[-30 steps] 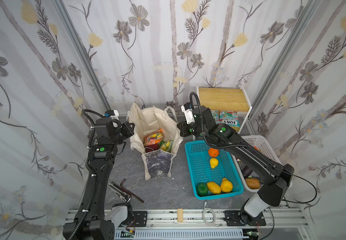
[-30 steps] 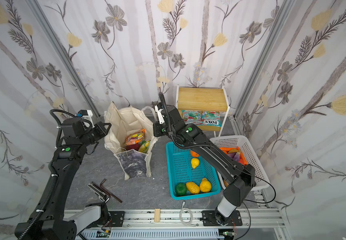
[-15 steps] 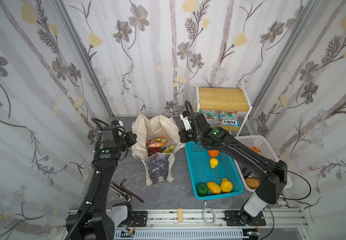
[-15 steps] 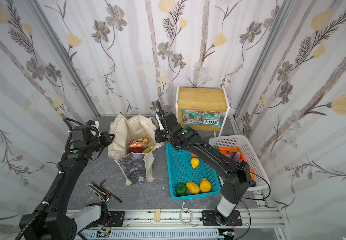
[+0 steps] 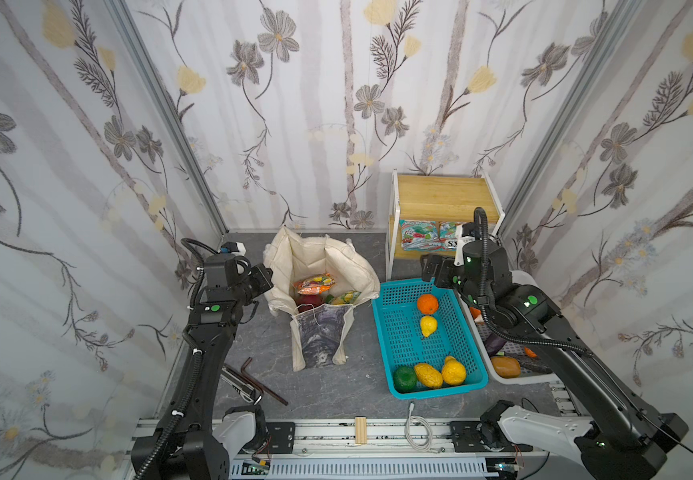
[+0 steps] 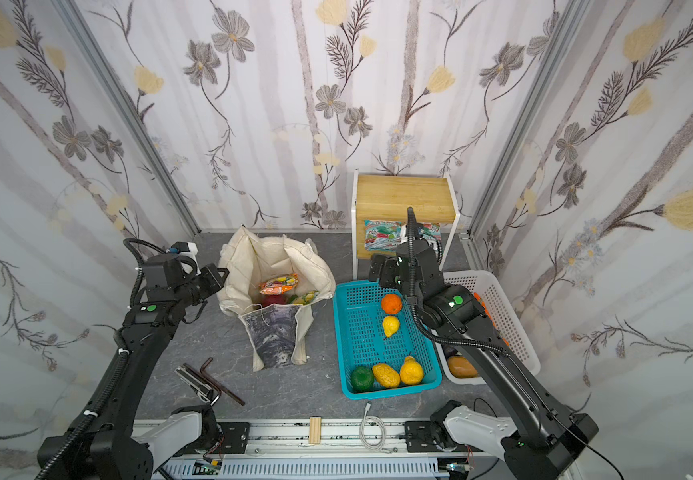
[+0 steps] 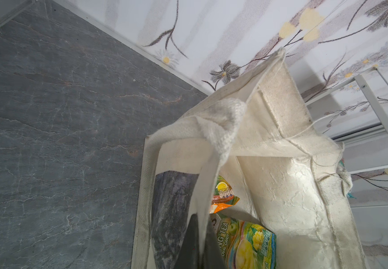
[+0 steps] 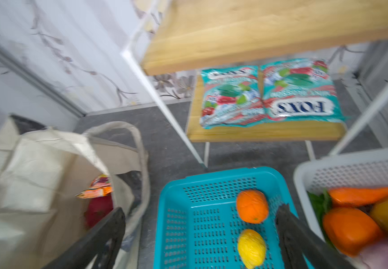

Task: Place the food into the grocery bag and tie it
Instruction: 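Grasp a purple eggplant in the white basket with the right gripper and lift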

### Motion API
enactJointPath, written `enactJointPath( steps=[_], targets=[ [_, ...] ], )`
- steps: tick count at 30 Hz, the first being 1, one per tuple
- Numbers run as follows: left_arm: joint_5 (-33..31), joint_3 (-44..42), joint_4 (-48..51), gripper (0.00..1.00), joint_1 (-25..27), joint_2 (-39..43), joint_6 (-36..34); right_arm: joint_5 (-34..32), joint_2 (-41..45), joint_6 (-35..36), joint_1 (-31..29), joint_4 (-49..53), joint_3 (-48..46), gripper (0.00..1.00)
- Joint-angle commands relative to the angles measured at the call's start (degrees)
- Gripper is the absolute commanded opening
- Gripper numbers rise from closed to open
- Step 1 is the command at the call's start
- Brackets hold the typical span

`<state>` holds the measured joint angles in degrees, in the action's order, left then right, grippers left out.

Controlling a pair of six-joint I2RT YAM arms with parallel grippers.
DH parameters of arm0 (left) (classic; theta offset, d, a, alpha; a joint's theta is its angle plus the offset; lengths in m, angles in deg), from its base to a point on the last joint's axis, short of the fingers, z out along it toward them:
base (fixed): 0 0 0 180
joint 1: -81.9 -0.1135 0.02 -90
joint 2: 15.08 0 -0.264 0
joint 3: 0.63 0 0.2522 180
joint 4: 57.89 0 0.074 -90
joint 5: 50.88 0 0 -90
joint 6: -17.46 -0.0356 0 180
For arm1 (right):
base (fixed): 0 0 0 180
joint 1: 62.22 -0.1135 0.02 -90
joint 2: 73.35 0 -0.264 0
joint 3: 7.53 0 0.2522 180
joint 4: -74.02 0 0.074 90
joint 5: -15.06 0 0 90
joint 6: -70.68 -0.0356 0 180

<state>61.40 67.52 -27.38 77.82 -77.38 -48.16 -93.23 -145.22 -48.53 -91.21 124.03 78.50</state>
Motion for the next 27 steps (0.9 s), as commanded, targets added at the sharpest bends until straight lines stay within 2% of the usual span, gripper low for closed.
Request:
enactJointPath(
  steps=[1,6,10,12,15,18,27],
  targets=[
    [-0.01,-0.07,-2.7,0.0,0.12,0.25,-1.0,-1.16,3.63,-3.91,7.37,7.36,-5.31,1.0],
    [0.61,-0.34,-2.86,0.0,0.13,1.02,-2.11,-0.81,9.46,-3.16,20.89,7.96,-16.02,1.0],
    [0.6,-0.03,-3.04,0.0,0.14,0.53,-2.26,7.58,10.16,-2.42,33.45,3.2,-23.05,0.96],
    [1.69,-0.31,-3.21,0.0,0.27,0.73,-2.23,11.0,8.56,-1.64,37.44,1.88,-24.1,0.92],
    [1.89,-1.01,-3.48,0.0,0.24,1.72,-2.5,11.26,7.56,-1.83,39.2,-1.09,-26.72,0.86],
    [1.88,-1.8,-3.58,0.0,0.37,2.81,-2.58,10.71,6.43,-2.43,40.47,-4.01,-30.16,0.74],
    [1.23,-4.4,-4.36,0.0,0.6,5.16,-2.67,14.06,2.62,-1.9,43.39,-11.57,-36.76,0.66]
  ],
)
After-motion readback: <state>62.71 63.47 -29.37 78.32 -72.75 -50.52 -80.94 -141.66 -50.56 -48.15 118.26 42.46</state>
